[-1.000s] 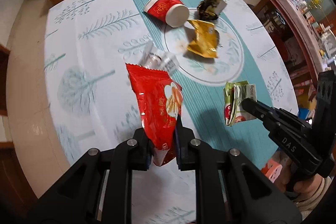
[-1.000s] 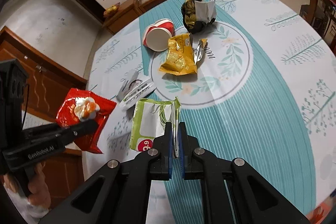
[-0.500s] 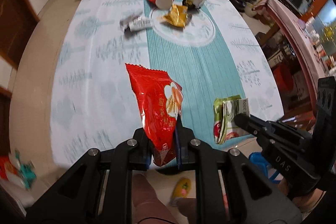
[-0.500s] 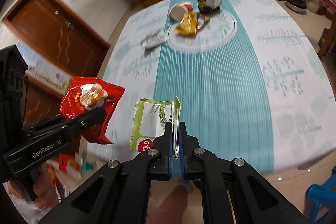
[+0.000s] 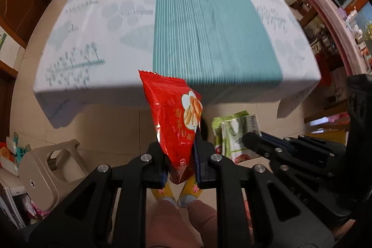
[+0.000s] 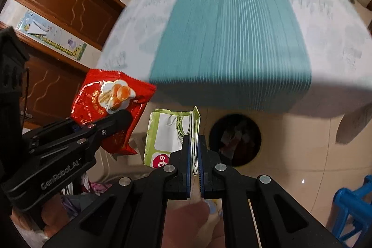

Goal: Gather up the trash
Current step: 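Carry the green-white bag and red bag off the table to the bin, then open the right gripper over the bin to drop the green-white bag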

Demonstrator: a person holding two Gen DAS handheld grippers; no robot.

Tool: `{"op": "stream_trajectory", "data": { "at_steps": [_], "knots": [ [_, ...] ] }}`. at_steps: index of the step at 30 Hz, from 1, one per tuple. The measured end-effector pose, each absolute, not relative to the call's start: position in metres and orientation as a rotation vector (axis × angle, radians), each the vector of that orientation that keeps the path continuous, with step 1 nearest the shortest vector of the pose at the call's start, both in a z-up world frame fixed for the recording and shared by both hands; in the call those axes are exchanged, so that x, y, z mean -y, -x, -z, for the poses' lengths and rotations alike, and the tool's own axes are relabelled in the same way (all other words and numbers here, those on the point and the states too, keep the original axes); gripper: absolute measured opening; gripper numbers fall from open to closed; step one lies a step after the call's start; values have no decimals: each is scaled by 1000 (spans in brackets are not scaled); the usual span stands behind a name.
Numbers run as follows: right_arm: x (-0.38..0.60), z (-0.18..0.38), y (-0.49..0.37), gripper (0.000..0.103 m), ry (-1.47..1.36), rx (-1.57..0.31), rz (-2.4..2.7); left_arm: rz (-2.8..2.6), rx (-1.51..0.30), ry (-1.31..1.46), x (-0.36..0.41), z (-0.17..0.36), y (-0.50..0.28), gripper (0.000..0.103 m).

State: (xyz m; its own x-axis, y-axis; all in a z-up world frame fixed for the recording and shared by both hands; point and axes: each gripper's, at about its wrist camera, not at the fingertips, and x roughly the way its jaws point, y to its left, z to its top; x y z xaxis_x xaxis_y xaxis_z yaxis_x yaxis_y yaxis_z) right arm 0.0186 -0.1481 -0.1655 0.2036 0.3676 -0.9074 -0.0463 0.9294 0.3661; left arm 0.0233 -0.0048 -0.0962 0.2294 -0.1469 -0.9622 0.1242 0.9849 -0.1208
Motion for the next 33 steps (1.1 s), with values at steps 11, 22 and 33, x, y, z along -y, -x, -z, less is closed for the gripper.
{"op": "stream_trajectory", "data": {
  "at_steps": [11, 22, 33],
  "knots": [
    [156, 322, 8, 5, -288, -1431, -165, 193, -1389, 11, 7, 250, -7, 14],
    [170, 448, 10, 6, -312, -1434, -70, 170, -1413, -27, 12, 383, -7, 14],
    [152, 475, -18, 17, -312, -1454, -67, 159, -1420, -16, 8, 416, -33, 30]
  ]
}}
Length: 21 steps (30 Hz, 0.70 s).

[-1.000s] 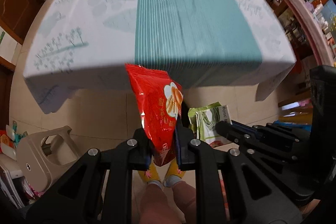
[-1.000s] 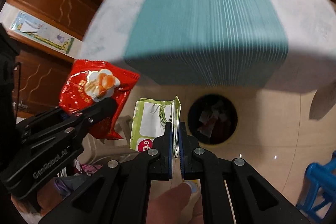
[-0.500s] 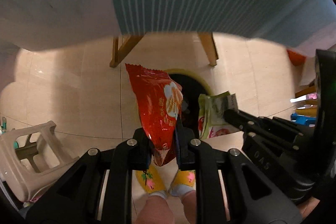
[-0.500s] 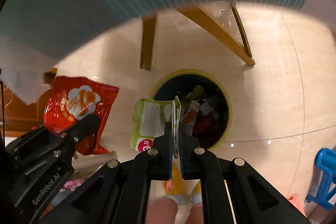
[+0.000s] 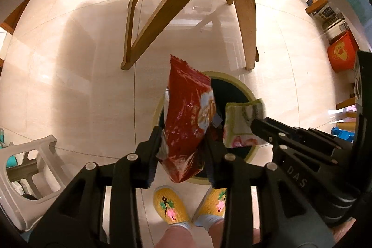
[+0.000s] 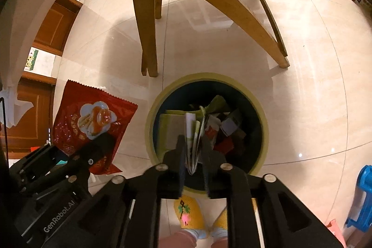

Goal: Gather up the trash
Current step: 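Open the right gripper over the bin to drop the green-white bag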

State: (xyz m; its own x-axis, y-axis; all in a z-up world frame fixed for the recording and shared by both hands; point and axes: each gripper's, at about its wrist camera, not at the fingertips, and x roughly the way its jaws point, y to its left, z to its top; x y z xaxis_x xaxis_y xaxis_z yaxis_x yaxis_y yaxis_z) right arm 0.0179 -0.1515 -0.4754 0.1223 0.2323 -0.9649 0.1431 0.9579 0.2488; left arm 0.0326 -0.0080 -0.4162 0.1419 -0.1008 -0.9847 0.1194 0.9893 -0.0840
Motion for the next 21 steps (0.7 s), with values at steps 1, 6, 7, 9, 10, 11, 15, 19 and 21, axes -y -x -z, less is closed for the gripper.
{"op": "stream_trajectory", "data": {
  "at_steps": [1, 6, 7, 9, 10, 11, 15, 19, 21],
  "knots": [
    [151, 474, -19, 18, -309, -1451, -67, 159, -1418, -12, 8, 415, -33, 30],
    [153, 478, -25, 19, -307, -1446, -70, 169, -1428, 0, -1, 414, -34, 30],
    [153, 476, -25, 19, -307, -1445, -72, 170, -1429, -3, -3, 411, -33, 30],
    [151, 472, -25, 19, -301, -1441, -77, 165, -1427, -17, -4, 408, -32, 30],
    [150, 468, -24, 19, -296, -1438, -80, 161, -1426, -26, -4, 405, -31, 30],
    [151, 465, -22, 19, -292, -1435, -83, 158, -1425, -30, -5, 402, -31, 30],
    [151, 451, -21, 19, -292, -1432, -92, 176, -1402, -25, -4, 380, -25, 30],
    [152, 428, -15, 19, -293, -1426, -98, 211, -1370, -47, 1, 351, -19, 30],
    [152, 413, -12, 19, -298, -1422, -102, 245, -1376, -62, 6, 338, -16, 30]
  ]
}}
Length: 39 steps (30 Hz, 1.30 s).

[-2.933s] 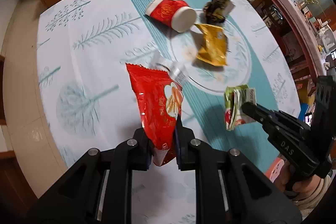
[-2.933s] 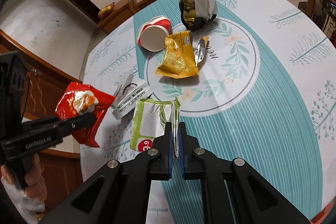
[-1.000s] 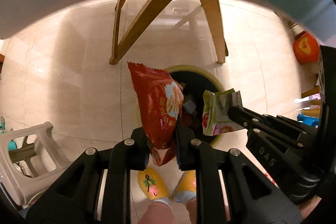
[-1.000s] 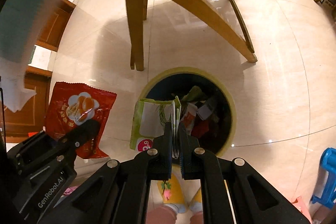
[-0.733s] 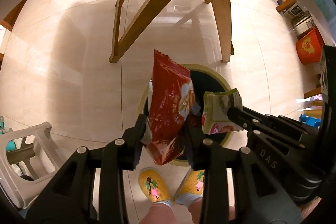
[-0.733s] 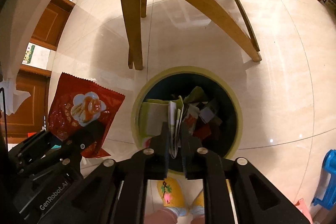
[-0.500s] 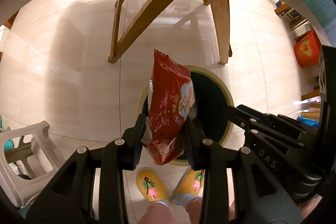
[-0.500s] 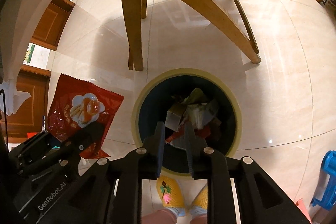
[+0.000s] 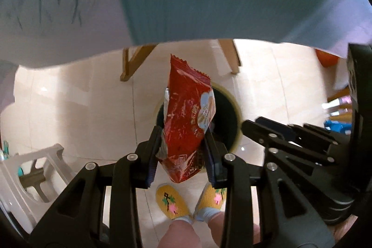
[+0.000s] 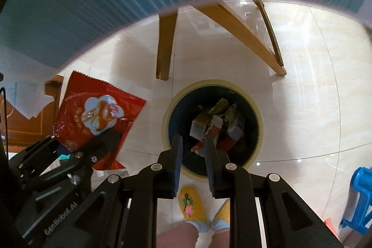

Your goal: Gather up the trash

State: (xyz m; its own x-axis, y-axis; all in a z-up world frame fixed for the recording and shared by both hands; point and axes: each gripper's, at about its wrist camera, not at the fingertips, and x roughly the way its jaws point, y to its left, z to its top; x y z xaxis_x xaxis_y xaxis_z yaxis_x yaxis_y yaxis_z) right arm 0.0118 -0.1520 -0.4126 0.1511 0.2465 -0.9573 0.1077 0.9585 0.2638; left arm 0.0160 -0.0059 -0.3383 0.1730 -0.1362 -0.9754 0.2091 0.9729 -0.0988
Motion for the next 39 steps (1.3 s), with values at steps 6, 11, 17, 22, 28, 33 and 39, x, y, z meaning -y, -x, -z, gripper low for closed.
{"op": "stream_trajectory", "data": {
  "at_steps": [6, 11, 17, 22, 28, 33, 39],
  "knots": [
    [155, 364, -2, 19, -315, -1400, -94, 295, -1332, 4, 10, 283, -8, 30],
    [163, 315, 8, 19, -338, -1371, -83, 276, -1282, -42, 13, 235, -4, 30],
    [168, 250, 23, 19, -349, -1328, -82, 289, -1229, -66, 16, 174, 4, 30],
    [169, 195, 34, 19, -346, -1291, -79, 245, -1178, -57, 7, 115, 8, 30],
    [167, 123, 44, 19, -336, -1223, -78, 203, -1087, -78, -2, 34, 9, 40],
    [166, 61, 49, 19, -316, -1147, -88, 193, -985, -109, 0, -35, 10, 56],
    [157, -10, 50, 19, -299, -1047, -94, 169, -922, -113, -10, -98, 11, 58]
  ]
}}
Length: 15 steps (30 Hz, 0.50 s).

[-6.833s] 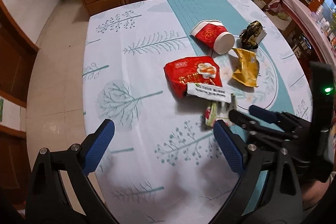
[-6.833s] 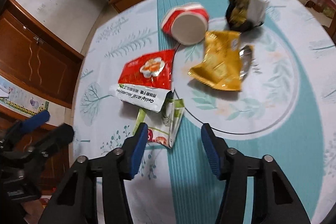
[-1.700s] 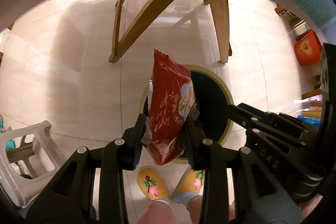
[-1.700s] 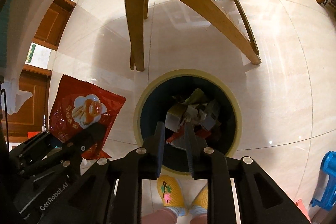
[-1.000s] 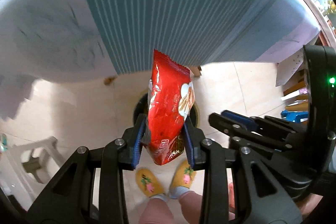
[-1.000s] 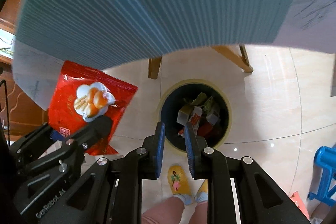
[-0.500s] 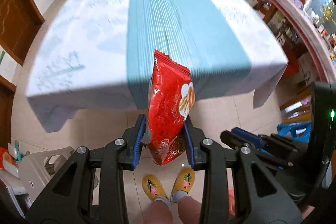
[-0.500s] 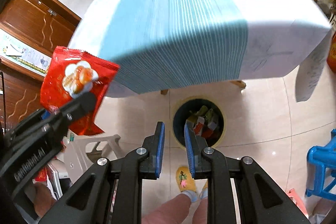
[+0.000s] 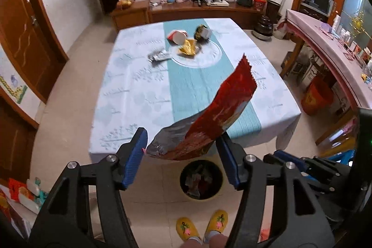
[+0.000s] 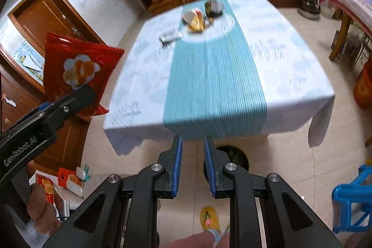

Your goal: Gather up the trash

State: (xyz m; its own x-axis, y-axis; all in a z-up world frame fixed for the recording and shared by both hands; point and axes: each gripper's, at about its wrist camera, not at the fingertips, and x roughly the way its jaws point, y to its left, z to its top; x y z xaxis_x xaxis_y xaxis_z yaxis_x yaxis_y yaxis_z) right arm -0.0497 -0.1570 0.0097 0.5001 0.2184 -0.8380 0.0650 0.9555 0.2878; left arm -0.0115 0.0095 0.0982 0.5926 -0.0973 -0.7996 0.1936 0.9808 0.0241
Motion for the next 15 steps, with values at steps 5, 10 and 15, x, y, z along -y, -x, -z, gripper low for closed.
{"op": "stream_trajectory", "data": {
  "at_steps": [5, 10, 15],
  "knots": [
    [141, -52, 49, 19, -270, -962, -92, 22, -754, -186, -18, -145, 24, 58],
    [129, -89, 49, 19, -235, -884, -83, 34, -724, -130, -37, -172, 17, 58],
    [119, -118, 46, 19, -209, -829, -79, 68, -739, -82, -53, -179, 8, 58]
  ]
}}
